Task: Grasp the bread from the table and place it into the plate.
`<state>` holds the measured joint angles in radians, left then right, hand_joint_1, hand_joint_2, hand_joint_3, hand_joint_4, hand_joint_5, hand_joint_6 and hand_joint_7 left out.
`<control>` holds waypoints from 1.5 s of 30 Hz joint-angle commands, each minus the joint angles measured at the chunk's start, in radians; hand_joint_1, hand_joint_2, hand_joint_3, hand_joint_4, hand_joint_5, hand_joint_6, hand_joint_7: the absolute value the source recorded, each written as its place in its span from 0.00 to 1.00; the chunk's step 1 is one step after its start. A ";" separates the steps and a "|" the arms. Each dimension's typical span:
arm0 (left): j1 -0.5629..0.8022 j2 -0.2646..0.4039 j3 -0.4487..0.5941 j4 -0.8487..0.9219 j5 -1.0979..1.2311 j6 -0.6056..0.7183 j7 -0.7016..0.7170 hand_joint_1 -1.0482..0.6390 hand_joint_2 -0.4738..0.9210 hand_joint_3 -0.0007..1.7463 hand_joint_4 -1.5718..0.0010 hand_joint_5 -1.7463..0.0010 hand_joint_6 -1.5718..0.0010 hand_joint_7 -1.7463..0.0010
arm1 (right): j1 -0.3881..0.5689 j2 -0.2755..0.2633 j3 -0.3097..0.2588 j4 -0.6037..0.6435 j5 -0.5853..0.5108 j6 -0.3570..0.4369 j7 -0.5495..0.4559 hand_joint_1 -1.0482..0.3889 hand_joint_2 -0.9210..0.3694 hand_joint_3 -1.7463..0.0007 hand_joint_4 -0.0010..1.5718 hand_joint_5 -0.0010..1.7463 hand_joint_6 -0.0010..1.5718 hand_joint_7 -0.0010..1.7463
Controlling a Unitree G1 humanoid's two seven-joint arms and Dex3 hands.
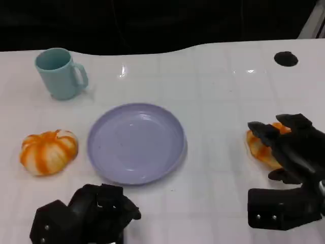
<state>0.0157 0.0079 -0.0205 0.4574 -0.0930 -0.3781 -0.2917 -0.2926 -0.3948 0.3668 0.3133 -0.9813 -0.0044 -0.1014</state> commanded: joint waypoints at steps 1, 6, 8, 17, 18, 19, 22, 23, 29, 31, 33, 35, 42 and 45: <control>0.004 0.011 0.006 -0.006 0.005 0.000 0.009 0.00 0.73 0.38 0.00 0.32 0.07 0.62 | -0.049 0.004 0.020 0.070 0.009 0.012 -0.024 0.59 0.13 1.00 0.01 0.20 0.18 0.00; 0.003 0.010 0.008 -0.006 0.001 0.004 0.008 0.00 0.73 0.38 0.00 0.32 0.07 0.62 | -0.092 0.012 0.040 0.152 0.026 0.013 -0.045 0.58 0.13 1.00 0.02 0.19 0.18 0.00; 0.003 0.013 0.008 -0.004 0.004 0.001 0.007 0.00 0.73 0.39 0.00 0.32 0.07 0.62 | -0.107 0.014 0.050 0.179 0.031 0.015 -0.051 0.58 0.13 1.00 0.03 0.18 0.18 0.00; 0.009 0.011 0.009 -0.012 0.000 0.005 0.008 0.00 0.72 0.39 0.00 0.32 0.07 0.61 | -0.166 0.035 0.072 0.314 0.067 -0.010 -0.109 0.56 0.08 0.99 0.16 0.12 0.24 0.01; 0.010 0.011 0.009 -0.013 0.000 0.007 0.008 0.00 0.72 0.39 0.00 0.32 0.07 0.61 | -0.173 0.036 0.075 0.331 0.070 -0.017 -0.123 0.56 0.08 0.99 0.22 0.11 0.30 0.02; 0.011 0.011 0.009 -0.015 0.001 0.009 0.010 0.00 0.72 0.39 0.00 0.32 0.07 0.61 | -0.181 0.038 0.078 0.348 0.074 -0.025 -0.136 0.56 0.07 0.99 0.27 0.11 0.34 0.03; 0.012 0.011 0.008 -0.017 0.005 0.010 0.013 0.00 0.72 0.39 0.00 0.32 0.07 0.61 | -0.201 0.043 0.075 0.404 0.103 -0.076 -0.191 0.57 0.02 0.98 0.50 0.12 0.51 0.05; 0.012 0.011 0.008 -0.017 0.005 0.010 0.013 0.00 0.72 0.39 0.00 0.32 0.07 0.61 | -0.206 0.043 0.073 0.427 0.112 -0.107 -0.229 0.56 0.01 0.97 0.59 0.15 0.57 0.06; 0.009 0.013 0.008 -0.012 0.008 0.001 0.013 0.00 0.72 0.39 0.00 0.32 0.07 0.61 | -0.236 0.037 0.102 0.523 0.113 -0.203 -0.373 0.58 0.00 0.95 0.56 0.98 0.50 0.80; 0.009 0.012 0.009 -0.012 0.006 0.000 0.012 0.00 0.73 0.39 0.00 0.32 0.07 0.61 | -0.241 0.039 0.106 0.537 0.114 -0.211 -0.398 0.58 0.00 0.92 0.54 1.00 0.42 0.96; 0.008 0.012 0.009 -0.012 0.005 0.001 0.011 0.00 0.72 0.39 0.00 0.32 0.07 0.61 | -0.245 0.040 0.108 0.547 0.118 -0.220 -0.418 0.58 0.00 0.91 0.54 1.00 0.40 0.99; 0.008 0.012 0.009 -0.013 0.004 0.002 0.010 0.00 0.72 0.40 0.00 0.32 0.07 0.61 | -0.248 0.040 0.110 0.555 0.120 -0.230 -0.439 0.59 0.00 0.90 0.54 1.00 0.39 1.00; 0.008 0.012 0.009 -0.015 0.006 0.007 0.013 0.00 0.72 0.40 0.00 0.32 0.07 0.61 | -0.253 0.038 0.117 0.554 0.119 -0.225 -0.466 0.60 0.03 0.89 0.56 1.00 0.39 1.00; 0.006 0.013 0.009 -0.007 0.008 0.000 0.013 0.00 0.72 0.40 0.00 0.32 0.07 0.61 | -0.254 0.038 0.120 0.558 0.114 -0.229 -0.499 0.59 0.23 0.63 0.55 1.00 0.40 1.00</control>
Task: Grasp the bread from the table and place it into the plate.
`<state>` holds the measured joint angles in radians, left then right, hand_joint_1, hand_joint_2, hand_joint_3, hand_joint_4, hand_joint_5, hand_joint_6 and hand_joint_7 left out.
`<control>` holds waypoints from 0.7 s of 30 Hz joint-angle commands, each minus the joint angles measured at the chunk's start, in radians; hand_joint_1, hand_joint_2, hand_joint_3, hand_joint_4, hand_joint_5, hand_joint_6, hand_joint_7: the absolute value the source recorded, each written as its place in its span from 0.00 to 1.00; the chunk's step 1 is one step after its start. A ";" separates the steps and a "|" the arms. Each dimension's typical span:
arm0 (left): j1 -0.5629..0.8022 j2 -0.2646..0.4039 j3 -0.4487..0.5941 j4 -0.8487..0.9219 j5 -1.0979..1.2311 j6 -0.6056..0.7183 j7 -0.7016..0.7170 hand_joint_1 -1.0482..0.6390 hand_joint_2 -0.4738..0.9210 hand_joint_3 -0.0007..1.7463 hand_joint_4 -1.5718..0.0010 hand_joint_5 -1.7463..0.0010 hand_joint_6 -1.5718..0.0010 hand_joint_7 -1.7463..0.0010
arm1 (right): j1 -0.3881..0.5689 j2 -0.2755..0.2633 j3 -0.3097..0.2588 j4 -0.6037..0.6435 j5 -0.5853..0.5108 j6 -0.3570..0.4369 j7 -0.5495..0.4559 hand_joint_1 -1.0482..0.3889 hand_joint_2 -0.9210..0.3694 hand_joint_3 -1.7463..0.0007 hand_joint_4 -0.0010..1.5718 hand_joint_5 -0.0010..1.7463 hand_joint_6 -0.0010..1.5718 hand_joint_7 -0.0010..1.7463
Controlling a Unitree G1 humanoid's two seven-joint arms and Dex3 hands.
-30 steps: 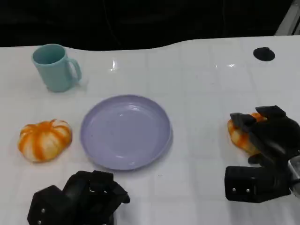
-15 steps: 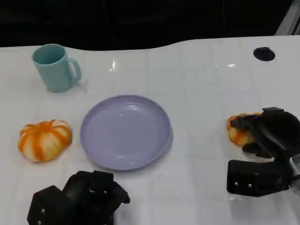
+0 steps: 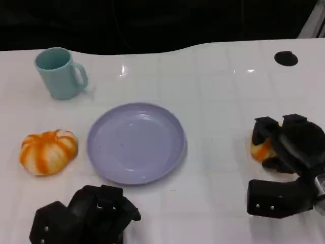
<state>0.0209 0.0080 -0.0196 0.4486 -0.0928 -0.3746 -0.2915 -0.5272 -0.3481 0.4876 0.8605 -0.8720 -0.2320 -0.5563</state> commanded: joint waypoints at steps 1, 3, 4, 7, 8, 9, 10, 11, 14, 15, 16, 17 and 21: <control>0.000 0.013 0.009 0.004 0.007 -0.007 0.012 0.00 0.72 0.40 0.00 0.32 0.07 0.61 | -0.018 -0.008 -0.001 0.010 0.007 -0.005 -0.052 0.59 0.31 0.52 0.55 1.00 0.40 1.00; 0.001 0.012 0.008 0.004 0.007 -0.008 0.012 0.00 0.72 0.40 0.00 0.32 0.07 0.61 | -0.016 -0.008 -0.003 0.011 0.012 -0.026 -0.082 0.60 0.37 0.46 0.55 1.00 0.40 1.00; 0.001 0.012 0.008 0.005 0.008 -0.010 0.012 0.00 0.72 0.40 0.00 0.32 0.07 0.61 | -0.015 -0.008 -0.003 0.008 0.012 -0.032 -0.095 0.61 0.40 0.43 0.56 1.00 0.41 1.00; 0.000 0.011 0.007 0.004 0.009 -0.010 0.012 0.00 0.72 0.40 0.00 0.32 0.08 0.61 | -0.013 -0.010 -0.001 -0.011 0.009 -0.053 -0.121 0.61 0.42 0.41 0.57 1.00 0.42 1.00; -0.001 0.010 0.006 0.004 0.010 -0.010 0.013 0.00 0.72 0.40 0.00 0.32 0.08 0.61 | -0.012 -0.010 -0.003 -0.018 0.012 -0.066 -0.129 0.61 0.43 0.40 0.57 1.00 0.42 1.00; -0.001 0.009 0.006 0.005 0.009 -0.010 0.012 0.00 0.72 0.40 0.00 0.32 0.08 0.61 | -0.008 -0.010 -0.004 -0.033 0.014 -0.077 -0.134 0.60 0.44 0.39 0.58 1.00 0.43 1.00; -0.002 0.009 0.006 0.005 0.008 -0.009 0.012 0.00 0.72 0.40 0.00 0.32 0.08 0.61 | -0.006 -0.009 -0.006 -0.044 0.017 -0.085 -0.135 0.60 0.44 0.37 0.59 1.00 0.44 1.00; -0.001 0.009 0.005 0.003 0.009 -0.005 0.013 0.00 0.72 0.40 0.00 0.32 0.08 0.61 | -0.003 -0.009 -0.009 -0.057 0.023 -0.101 -0.138 0.60 0.45 0.35 0.59 1.00 0.44 1.00; 0.000 0.008 0.004 0.005 0.013 -0.008 0.016 0.00 0.72 0.40 0.00 0.32 0.08 0.61 | 0.007 -0.006 -0.015 -0.100 0.035 -0.122 -0.132 0.59 0.45 0.30 0.60 1.00 0.45 1.00; 0.000 0.007 0.004 0.007 0.013 -0.012 0.016 0.00 0.72 0.40 0.00 0.32 0.08 0.61 | 0.011 -0.005 -0.017 -0.122 0.040 -0.126 -0.127 0.59 0.45 0.30 0.60 1.00 0.45 1.00; 0.000 0.007 0.004 0.006 0.014 -0.010 0.017 0.00 0.72 0.40 0.00 0.32 0.08 0.61 | 0.013 -0.006 -0.017 -0.141 0.041 -0.135 -0.128 0.60 0.46 0.27 0.61 1.00 0.46 1.00; 0.000 0.006 0.004 0.005 0.014 -0.008 0.017 0.00 0.72 0.40 0.00 0.32 0.08 0.61 | 0.013 -0.006 -0.016 -0.156 0.041 -0.142 -0.130 0.60 0.47 0.25 0.62 1.00 0.46 1.00; -0.002 0.006 0.004 0.002 0.015 0.000 0.020 0.00 0.72 0.40 0.00 0.32 0.08 0.61 | 0.015 0.003 -0.018 -0.222 0.053 -0.164 -0.107 0.60 0.46 0.22 0.63 1.00 0.47 1.00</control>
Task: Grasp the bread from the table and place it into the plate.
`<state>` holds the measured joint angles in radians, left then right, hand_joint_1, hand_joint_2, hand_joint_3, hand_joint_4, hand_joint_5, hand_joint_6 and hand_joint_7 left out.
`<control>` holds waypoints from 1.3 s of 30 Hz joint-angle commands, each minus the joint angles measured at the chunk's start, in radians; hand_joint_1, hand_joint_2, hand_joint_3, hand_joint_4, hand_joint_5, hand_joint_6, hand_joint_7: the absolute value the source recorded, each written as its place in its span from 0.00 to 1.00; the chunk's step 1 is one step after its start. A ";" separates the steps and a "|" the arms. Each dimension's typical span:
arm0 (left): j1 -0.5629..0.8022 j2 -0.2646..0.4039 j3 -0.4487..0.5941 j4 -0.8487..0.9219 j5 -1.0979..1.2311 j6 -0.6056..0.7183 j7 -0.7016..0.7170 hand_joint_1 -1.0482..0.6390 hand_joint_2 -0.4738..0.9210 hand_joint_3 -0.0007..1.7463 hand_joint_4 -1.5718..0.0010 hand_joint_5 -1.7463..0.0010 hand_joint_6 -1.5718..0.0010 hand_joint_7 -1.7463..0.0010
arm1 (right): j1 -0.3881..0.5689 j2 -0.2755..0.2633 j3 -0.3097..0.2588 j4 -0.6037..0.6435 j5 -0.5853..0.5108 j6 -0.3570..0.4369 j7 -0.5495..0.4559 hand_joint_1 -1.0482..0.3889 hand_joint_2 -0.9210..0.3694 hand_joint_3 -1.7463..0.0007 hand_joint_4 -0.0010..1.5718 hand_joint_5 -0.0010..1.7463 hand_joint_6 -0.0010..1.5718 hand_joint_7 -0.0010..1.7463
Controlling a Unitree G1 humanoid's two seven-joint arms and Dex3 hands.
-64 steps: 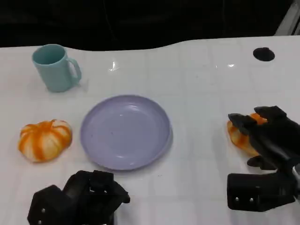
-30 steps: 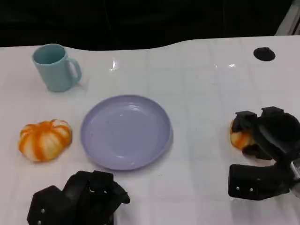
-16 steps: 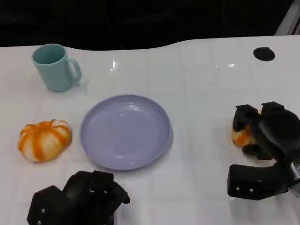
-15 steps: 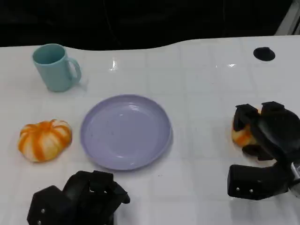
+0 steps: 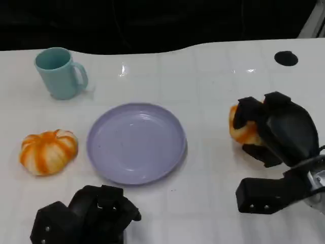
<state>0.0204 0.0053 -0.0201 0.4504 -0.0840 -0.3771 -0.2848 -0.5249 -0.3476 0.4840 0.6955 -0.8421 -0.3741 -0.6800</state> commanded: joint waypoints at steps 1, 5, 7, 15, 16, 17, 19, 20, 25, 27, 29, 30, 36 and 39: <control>-0.002 0.008 0.005 0.002 0.006 0.001 0.013 0.00 0.72 0.40 0.00 0.32 0.08 0.61 | 0.013 0.006 -0.015 -0.069 0.026 -0.024 0.023 0.60 0.46 0.21 0.63 1.00 0.48 1.00; -0.004 0.007 0.005 0.008 0.007 -0.008 0.014 0.00 0.73 0.40 0.00 0.32 0.08 0.61 | 0.008 0.028 -0.007 -0.106 0.017 -0.022 0.038 0.59 0.47 0.21 0.64 1.00 0.49 1.00; -0.005 0.007 0.004 0.012 0.008 -0.016 0.013 0.00 0.73 0.40 0.00 0.32 0.08 0.61 | 0.004 0.043 -0.004 -0.118 0.021 -0.031 0.049 0.59 0.48 0.20 0.64 1.00 0.49 1.00; -0.003 0.003 0.001 0.004 0.005 -0.002 0.012 0.00 0.73 0.39 0.00 0.32 0.08 0.61 | -0.034 0.103 0.011 -0.167 0.015 -0.043 0.136 0.60 0.48 0.20 0.64 1.00 0.49 0.98; -0.002 0.001 0.000 0.002 0.005 0.001 0.013 0.00 0.73 0.39 0.00 0.32 0.08 0.61 | -0.041 0.114 0.013 -0.172 0.020 -0.045 0.154 0.59 0.48 0.21 0.64 1.00 0.50 0.96; -0.002 0.001 -0.001 0.000 0.006 0.003 0.014 0.00 0.73 0.39 0.00 0.32 0.08 0.61 | -0.047 0.123 0.015 -0.172 0.023 -0.050 0.168 0.59 0.48 0.22 0.64 1.00 0.52 0.93; -0.004 0.000 -0.002 0.001 0.007 0.002 0.015 0.00 0.72 0.39 0.00 0.32 0.08 0.61 | -0.059 0.144 0.019 -0.173 0.028 -0.050 0.195 0.59 0.48 0.23 0.64 1.00 0.52 0.92; -0.004 0.000 -0.002 0.001 0.008 0.001 0.015 0.00 0.72 0.39 0.00 0.32 0.08 0.61 | -0.063 0.153 0.021 -0.174 0.025 -0.046 0.206 0.59 0.47 0.24 0.63 1.00 0.53 0.90; -0.004 -0.002 -0.007 0.006 0.013 -0.010 0.020 0.00 0.72 0.39 0.00 0.32 0.08 0.61 | -0.100 0.215 0.053 -0.132 0.013 -0.063 0.204 0.58 0.49 0.25 0.62 1.00 0.49 0.98; -0.004 -0.002 -0.010 0.009 0.016 -0.017 0.020 0.00 0.73 0.39 0.00 0.32 0.08 0.61 | -0.109 0.237 0.062 -0.110 0.008 -0.067 0.191 0.58 0.50 0.24 0.62 1.00 0.50 1.00; -0.003 -0.004 -0.010 0.009 0.016 -0.016 0.020 0.00 0.73 0.39 0.00 0.32 0.08 0.61 | -0.116 0.260 0.071 -0.088 0.005 -0.066 0.183 0.58 0.50 0.24 0.64 1.00 0.51 1.00; -0.002 -0.005 -0.010 0.006 0.016 -0.011 0.021 0.00 0.73 0.39 0.00 0.32 0.08 0.61 | -0.120 0.270 0.075 -0.077 0.003 -0.066 0.180 0.58 0.50 0.23 0.64 1.00 0.51 0.99; 0.003 -0.008 -0.014 -0.003 0.028 -0.011 0.028 0.00 0.73 0.39 0.00 0.32 0.08 0.61 | -0.161 0.321 0.105 0.022 -0.022 -0.067 0.120 0.58 0.53 0.22 0.64 1.00 0.49 1.00; 0.002 -0.009 -0.013 0.004 0.025 -0.019 0.023 0.00 0.73 0.38 0.00 0.32 0.09 0.62 | -0.180 0.341 0.112 0.071 -0.014 -0.075 0.102 0.59 0.55 0.22 0.63 1.00 0.49 1.00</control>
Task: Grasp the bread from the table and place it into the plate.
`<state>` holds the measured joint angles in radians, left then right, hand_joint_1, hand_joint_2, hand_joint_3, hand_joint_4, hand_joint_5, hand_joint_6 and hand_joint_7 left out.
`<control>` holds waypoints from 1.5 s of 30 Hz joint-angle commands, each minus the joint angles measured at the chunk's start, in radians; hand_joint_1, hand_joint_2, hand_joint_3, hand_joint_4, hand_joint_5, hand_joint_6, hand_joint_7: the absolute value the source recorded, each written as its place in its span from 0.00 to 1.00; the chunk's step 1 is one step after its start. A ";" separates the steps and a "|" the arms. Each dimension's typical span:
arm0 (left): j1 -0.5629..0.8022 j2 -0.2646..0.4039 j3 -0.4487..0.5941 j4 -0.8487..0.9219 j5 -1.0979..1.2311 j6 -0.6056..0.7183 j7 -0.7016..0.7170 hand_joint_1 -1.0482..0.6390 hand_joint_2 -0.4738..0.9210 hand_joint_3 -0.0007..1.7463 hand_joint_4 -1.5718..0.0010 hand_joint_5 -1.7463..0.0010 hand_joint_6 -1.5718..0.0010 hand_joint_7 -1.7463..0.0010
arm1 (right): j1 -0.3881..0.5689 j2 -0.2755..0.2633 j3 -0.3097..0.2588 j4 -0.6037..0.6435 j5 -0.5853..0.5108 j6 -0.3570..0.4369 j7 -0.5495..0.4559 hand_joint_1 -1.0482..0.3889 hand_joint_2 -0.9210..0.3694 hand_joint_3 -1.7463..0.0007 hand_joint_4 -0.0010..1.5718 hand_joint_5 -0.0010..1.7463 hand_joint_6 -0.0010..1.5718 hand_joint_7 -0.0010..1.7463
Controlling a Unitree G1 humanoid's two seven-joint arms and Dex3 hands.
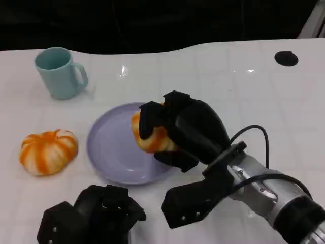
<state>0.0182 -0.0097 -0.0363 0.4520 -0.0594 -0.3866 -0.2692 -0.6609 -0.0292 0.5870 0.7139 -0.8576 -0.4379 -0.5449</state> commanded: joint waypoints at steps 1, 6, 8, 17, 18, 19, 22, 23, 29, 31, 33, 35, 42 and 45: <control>0.005 0.006 0.002 0.001 0.002 -0.009 0.008 0.00 0.73 0.38 0.00 0.32 0.09 0.62 | -0.050 0.033 0.008 0.073 0.007 -0.019 -0.048 0.59 0.55 0.22 0.62 1.00 0.49 1.00; 0.007 0.004 0.001 -0.010 -0.002 0.006 0.006 0.00 0.74 0.37 0.00 0.32 0.09 0.62 | -0.067 0.059 0.006 0.127 0.035 -0.010 -0.007 0.58 0.37 0.46 0.51 0.93 0.60 0.46; 0.007 0.003 0.001 -0.010 0.001 0.004 0.008 0.00 0.74 0.37 0.00 0.32 0.09 0.62 | -0.072 0.063 0.007 0.140 0.043 -0.013 0.013 0.57 0.31 0.56 0.46 0.81 0.58 0.29; 0.005 0.004 -0.002 -0.005 0.009 -0.008 0.011 0.00 0.75 0.36 0.00 0.32 0.09 0.62 | -0.059 0.052 0.014 0.084 0.063 0.040 0.200 0.31 0.00 0.87 0.02 0.14 0.14 0.00; 0.005 0.003 -0.001 -0.005 0.008 -0.009 0.010 0.00 0.75 0.36 0.00 0.32 0.09 0.62 | -0.055 0.047 0.014 0.073 0.065 0.040 0.210 0.28 0.00 0.86 0.01 0.11 0.11 0.00; 0.005 0.003 -0.001 -0.006 0.007 -0.005 0.010 0.00 0.75 0.36 0.00 0.32 0.09 0.62 | -0.051 0.044 0.014 0.064 0.066 0.041 0.218 0.27 0.00 0.85 0.00 0.10 0.10 0.00; 0.006 0.002 -0.001 -0.010 0.005 0.001 0.011 0.00 0.74 0.36 0.00 0.32 0.09 0.62 | -0.041 0.033 0.013 0.039 0.068 0.043 0.240 0.25 0.00 0.85 0.01 0.10 0.09 0.00; 0.006 0.002 -0.001 -0.011 0.007 0.000 0.012 0.00 0.74 0.36 0.00 0.32 0.09 0.62 | -0.038 0.028 0.013 0.028 0.070 0.045 0.251 0.25 0.00 0.85 0.01 0.10 0.09 0.00; 0.006 0.007 -0.001 -0.009 0.015 -0.007 0.012 0.00 0.74 0.36 0.00 0.32 0.10 0.61 | -0.010 0.004 0.007 -0.035 0.075 0.052 0.281 0.25 0.00 0.86 0.02 0.13 0.12 0.02; 0.005 0.007 -0.001 -0.005 0.016 -0.011 0.011 0.00 0.75 0.36 0.00 0.32 0.10 0.61 | 0.003 -0.006 0.005 -0.062 0.077 0.056 0.293 0.25 0.00 0.86 0.02 0.15 0.12 0.02; 0.004 0.005 0.003 -0.007 0.006 -0.002 0.006 0.00 0.74 0.36 0.00 0.32 0.10 0.61 | 0.020 -0.020 0.003 -0.091 0.082 0.054 0.302 0.25 0.00 0.86 0.02 0.15 0.12 0.02; 0.003 0.003 0.004 -0.009 0.001 0.007 0.005 0.00 0.74 0.36 0.00 0.32 0.10 0.61 | 0.036 -0.034 0.001 -0.119 0.084 0.049 0.310 0.25 0.00 0.86 0.02 0.16 0.12 0.01; 0.002 0.001 0.004 -0.002 -0.002 0.002 0.003 0.00 0.73 0.36 0.00 0.32 0.10 0.61 | 0.111 -0.099 -0.026 -0.222 0.107 0.007 0.310 0.26 0.00 0.86 0.00 0.23 0.13 0.02; 0.003 0.001 0.005 -0.005 -0.005 0.006 0.001 0.00 0.73 0.36 0.00 0.32 0.09 0.61 | 0.151 -0.124 -0.049 -0.274 0.128 -0.005 0.323 0.27 0.00 0.86 0.00 0.24 0.13 0.02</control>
<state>0.0188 -0.0165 -0.0376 0.4479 -0.0547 -0.3841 -0.2689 -0.5474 -0.1230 0.5631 0.4902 -0.7612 -0.4251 -0.2307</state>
